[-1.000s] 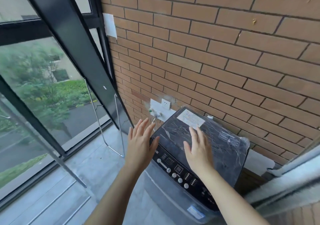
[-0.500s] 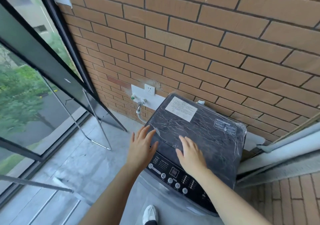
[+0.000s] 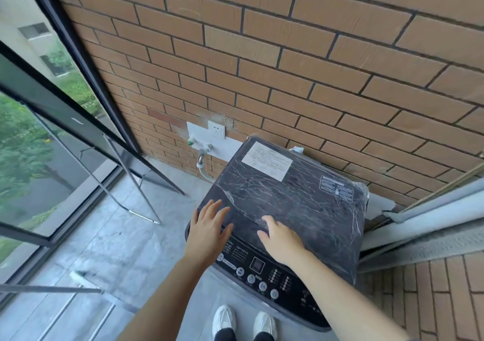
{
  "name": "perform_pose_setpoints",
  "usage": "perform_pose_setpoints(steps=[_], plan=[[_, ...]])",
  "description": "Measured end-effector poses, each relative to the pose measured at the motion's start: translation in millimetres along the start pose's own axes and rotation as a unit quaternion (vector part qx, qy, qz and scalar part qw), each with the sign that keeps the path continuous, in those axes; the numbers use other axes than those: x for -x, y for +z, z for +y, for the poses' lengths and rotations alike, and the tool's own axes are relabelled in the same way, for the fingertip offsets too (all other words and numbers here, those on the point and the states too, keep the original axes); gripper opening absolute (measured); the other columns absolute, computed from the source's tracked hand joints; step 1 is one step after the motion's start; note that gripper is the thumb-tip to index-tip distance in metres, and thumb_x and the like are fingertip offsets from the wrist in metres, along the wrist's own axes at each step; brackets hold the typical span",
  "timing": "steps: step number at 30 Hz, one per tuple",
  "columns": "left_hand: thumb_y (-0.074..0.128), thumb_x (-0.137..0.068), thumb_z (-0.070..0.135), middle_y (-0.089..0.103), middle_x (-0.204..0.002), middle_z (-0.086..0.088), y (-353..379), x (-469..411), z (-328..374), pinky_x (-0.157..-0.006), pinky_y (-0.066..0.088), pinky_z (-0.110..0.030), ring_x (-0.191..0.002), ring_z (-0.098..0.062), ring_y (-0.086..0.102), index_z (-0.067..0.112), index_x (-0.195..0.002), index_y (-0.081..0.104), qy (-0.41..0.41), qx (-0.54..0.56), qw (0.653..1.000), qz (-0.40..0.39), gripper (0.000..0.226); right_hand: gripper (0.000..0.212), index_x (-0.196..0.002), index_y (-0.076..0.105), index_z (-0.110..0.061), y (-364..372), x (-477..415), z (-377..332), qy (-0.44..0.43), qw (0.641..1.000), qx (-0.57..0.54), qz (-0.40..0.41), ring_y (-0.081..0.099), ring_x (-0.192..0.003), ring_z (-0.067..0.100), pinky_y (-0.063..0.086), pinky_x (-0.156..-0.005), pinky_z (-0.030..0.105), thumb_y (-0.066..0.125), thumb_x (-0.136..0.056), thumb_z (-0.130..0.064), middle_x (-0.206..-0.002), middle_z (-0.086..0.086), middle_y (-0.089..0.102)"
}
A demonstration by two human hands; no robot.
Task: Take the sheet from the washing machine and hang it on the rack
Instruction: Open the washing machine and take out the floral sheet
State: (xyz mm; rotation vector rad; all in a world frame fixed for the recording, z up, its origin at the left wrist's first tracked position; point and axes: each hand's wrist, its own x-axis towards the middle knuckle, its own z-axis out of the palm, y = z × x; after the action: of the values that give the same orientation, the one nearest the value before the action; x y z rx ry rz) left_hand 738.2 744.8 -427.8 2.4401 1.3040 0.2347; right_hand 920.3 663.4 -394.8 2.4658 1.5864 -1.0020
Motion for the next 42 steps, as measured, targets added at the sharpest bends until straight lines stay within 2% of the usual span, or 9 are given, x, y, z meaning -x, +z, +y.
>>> perform_pose_setpoints(steps=[7, 13, 17, 20, 23, 27, 30, 35, 42], plan=[[0.06, -0.09, 0.037, 0.047, -0.142, 0.0, -10.4, -9.7, 19.0, -0.111, 0.026, -0.047, -0.138, -0.024, 0.034, 0.024, -0.132, 0.053, 0.038, -0.013, 0.998, 0.05, 0.045, 0.044, -0.139, 0.031, -0.026, -46.9, 14.5, 1.7, -0.044, 0.998, -0.004, 0.045, 0.057, -0.105, 0.025, 0.047, -0.077, 0.036, 0.034, -0.099, -0.044, -0.129, 0.004, 0.055], [0.055, -0.092, 0.038, 0.042, -0.146, 0.004, -24.1, -16.9, 37.1, -0.116, 0.012, -0.042, -0.142, -0.019, 0.027, 0.025, -0.134, 0.052, 0.062, -0.008, 0.994, 0.086, 0.044, 0.053, -0.138, 0.033, -0.03, -80.0, 23.6, 5.6, -0.075, 0.994, -0.019, 0.079, 0.049, -0.12, 0.022, 0.043, -0.09, 0.037, 0.044, -0.092, -0.053, -0.138, -0.001, 0.046], [0.059, -0.091, 0.036, 0.045, -0.144, 0.003, -29.5, -25.4, 45.6, -0.115, 0.018, -0.046, -0.141, -0.021, 0.029, 0.024, -0.132, 0.053, 0.077, -0.003, 0.99, 0.115, 0.044, 0.067, -0.136, 0.029, -0.036, -92.2, 27.8, 11.0, -0.093, 0.992, -0.006, 0.089, 0.048, -0.12, 0.021, 0.045, -0.091, 0.04, 0.058, -0.08, -0.059, -0.133, -0.004, 0.043], [0.062, -0.089, 0.035, 0.049, -0.14, 0.003, -35.6, -35.6, 50.1, -0.114, 0.023, -0.048, -0.138, -0.023, 0.035, 0.023, -0.13, 0.056, 0.091, 0.0, 0.987, 0.133, 0.043, 0.07, -0.136, 0.031, -0.037, -99.0, 30.2, 13.4, -0.113, 0.988, 0.02, 0.106, 0.049, -0.113, 0.022, 0.044, -0.083, 0.033, 0.068, -0.077, -0.045, -0.123, -0.001, 0.044], [0.064, -0.088, 0.032, 0.056, -0.133, 0.001, -44.2, -52.6, 57.1, -0.113, 0.027, -0.053, -0.133, -0.026, 0.041, 0.022, -0.124, 0.061, 0.114, 0.002, 0.98, 0.163, 0.037, 0.064, -0.137, 0.033, -0.035, -112.3, 28.8, 18.1, -0.13, 0.982, 0.03, 0.134, 0.05, -0.11, 0.023, 0.043, -0.08, 0.032, 0.065, -0.082, -0.034, -0.121, 0.0, 0.045], [0.048, -0.091, 0.036, 0.062, -0.123, 0.0, -63.3, -78.3, 74.0, -0.108, 0.032, -0.056, -0.126, -0.027, 0.048, 0.02, -0.115, 0.067, 0.14, 0.017, 0.964, 0.224, 0.035, 0.053, -0.135, 0.04, -0.036, -139.7, 30.1, 23.2, -0.134, 0.973, 0.04, 0.182, 0.053, -0.112, 0.018, 0.045, -0.082, 0.033, 0.06, -0.086, -0.04, -0.131, -0.007, 0.048], [0.043, -0.092, 0.035, 0.063, -0.121, -0.001, -80.2, -103.4, 94.3, -0.108, 0.03, -0.055, -0.125, -0.027, 0.049, 0.019, -0.113, 0.068, 0.146, 0.032, 0.955, 0.254, 0.037, 0.043, -0.131, 0.05, -0.033, -159.1, 34.4, 27.7, -0.125, 0.954, 0.044, 0.267, 0.053, -0.117, 0.015, 0.043, -0.087, 0.032, 0.057, -0.09, -0.045, -0.133, -0.013, 0.052], [0.039, -0.096, 0.036, 0.063, -0.119, -0.003, -95.9, -153.9, 123.8, -0.11, 0.024, -0.055, -0.125, -0.029, 0.048, 0.019, -0.114, 0.068, 0.145, 0.071, 0.95, 0.268, 0.038, 0.033, -0.122, 0.061, -0.029, -190.3, 22.7, 42.2, -0.091, 0.917, 0.056, 0.384, 0.059, -0.108, 0.019, 0.044, -0.081, 0.031, 0.051, -0.094, -0.043, -0.121, -0.009, 0.063], [0.037, -0.097, 0.035, 0.065, -0.115, -0.002, -111.4, -217.7, 154.1, -0.109, 0.025, -0.058, -0.122, -0.03, 0.051, 0.02, -0.112, 0.069, 0.154, 0.058, 0.947, 0.277, 0.039, 0.033, -0.121, 0.058, -0.031, -241.4, -6.0, 58.3, -0.062, 0.911, 0.087, 0.399, 0.062, -0.099, 0.025, 0.042, -0.071, 0.031, 0.038, -0.098, -0.045, -0.113, -0.007, 0.065]])
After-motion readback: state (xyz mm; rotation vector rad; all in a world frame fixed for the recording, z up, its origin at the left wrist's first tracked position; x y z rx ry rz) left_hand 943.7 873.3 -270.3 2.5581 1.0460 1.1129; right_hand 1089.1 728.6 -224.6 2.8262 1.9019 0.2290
